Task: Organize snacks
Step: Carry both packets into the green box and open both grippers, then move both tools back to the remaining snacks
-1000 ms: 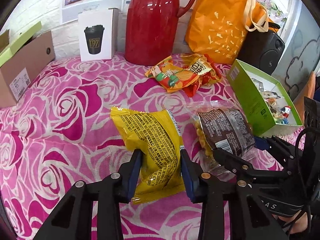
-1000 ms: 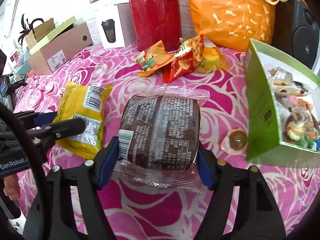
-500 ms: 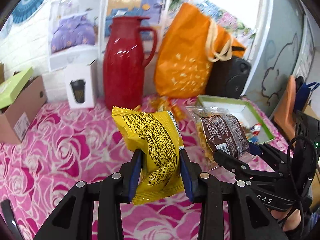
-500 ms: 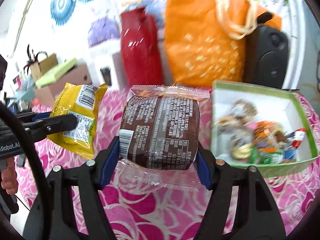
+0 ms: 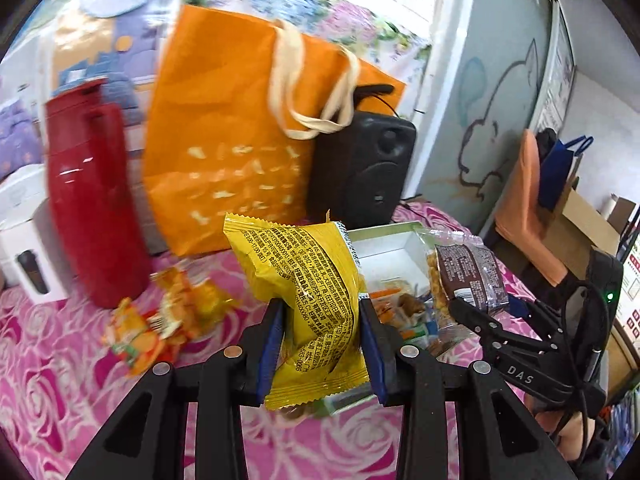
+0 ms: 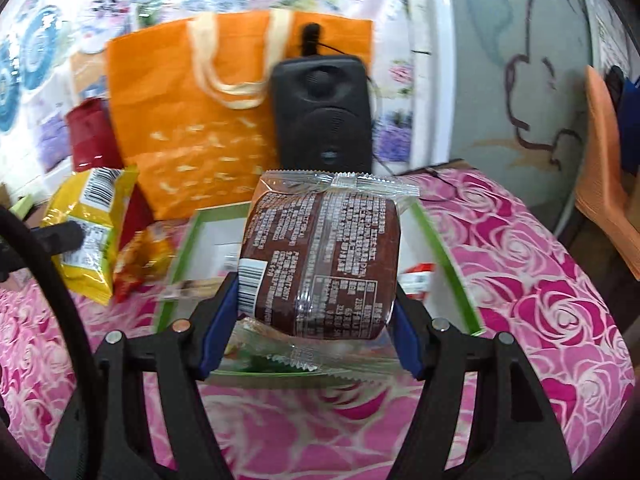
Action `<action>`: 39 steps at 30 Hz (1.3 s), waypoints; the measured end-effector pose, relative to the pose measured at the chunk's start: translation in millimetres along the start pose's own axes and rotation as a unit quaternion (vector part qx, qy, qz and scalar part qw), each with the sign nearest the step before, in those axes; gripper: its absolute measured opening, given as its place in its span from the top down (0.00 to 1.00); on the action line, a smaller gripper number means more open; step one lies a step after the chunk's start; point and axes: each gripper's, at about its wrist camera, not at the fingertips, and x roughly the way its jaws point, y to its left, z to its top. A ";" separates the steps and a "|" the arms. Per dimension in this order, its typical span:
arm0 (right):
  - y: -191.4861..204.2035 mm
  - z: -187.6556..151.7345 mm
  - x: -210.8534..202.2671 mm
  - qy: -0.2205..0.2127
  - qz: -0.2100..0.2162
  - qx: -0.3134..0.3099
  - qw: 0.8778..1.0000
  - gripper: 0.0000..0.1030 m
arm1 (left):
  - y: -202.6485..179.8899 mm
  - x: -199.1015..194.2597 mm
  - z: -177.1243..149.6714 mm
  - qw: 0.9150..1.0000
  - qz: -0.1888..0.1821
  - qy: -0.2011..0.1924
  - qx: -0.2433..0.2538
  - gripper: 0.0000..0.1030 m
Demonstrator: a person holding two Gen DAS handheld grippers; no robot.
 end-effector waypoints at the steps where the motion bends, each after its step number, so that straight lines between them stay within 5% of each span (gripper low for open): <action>1: -9.3 -0.1 5.5 0.005 -0.009 0.002 1.000 0.32 | -7.9 12.5 4.0 1.000 -0.005 0.005 0.004 0.64; 11: -41.8 5.1 62.8 0.025 -0.027 -0.012 0.999 0.30 | -40.8 98.1 16.0 0.999 -0.016 0.035 0.026 0.61; 12: -42.6 4.3 66.3 0.028 -0.027 -0.017 0.999 0.24 | -39.5 100.7 14.7 0.999 -0.009 0.032 0.024 0.55; 14: -41.5 0.4 71.5 0.033 -0.036 -0.032 0.998 0.08 | -35.2 101.6 12.5 0.999 0.024 0.023 0.015 0.13; 15: -40.8 -2.3 70.8 0.028 -0.034 -0.038 0.998 0.04 | -32.9 101.6 13.7 0.999 0.038 0.013 0.012 0.11; 39: 9.7 3.6 25.0 0.001 -0.002 -0.048 0.999 0.01 | -8.8 21.0 6.2 0.995 0.088 -0.042 -0.006 0.10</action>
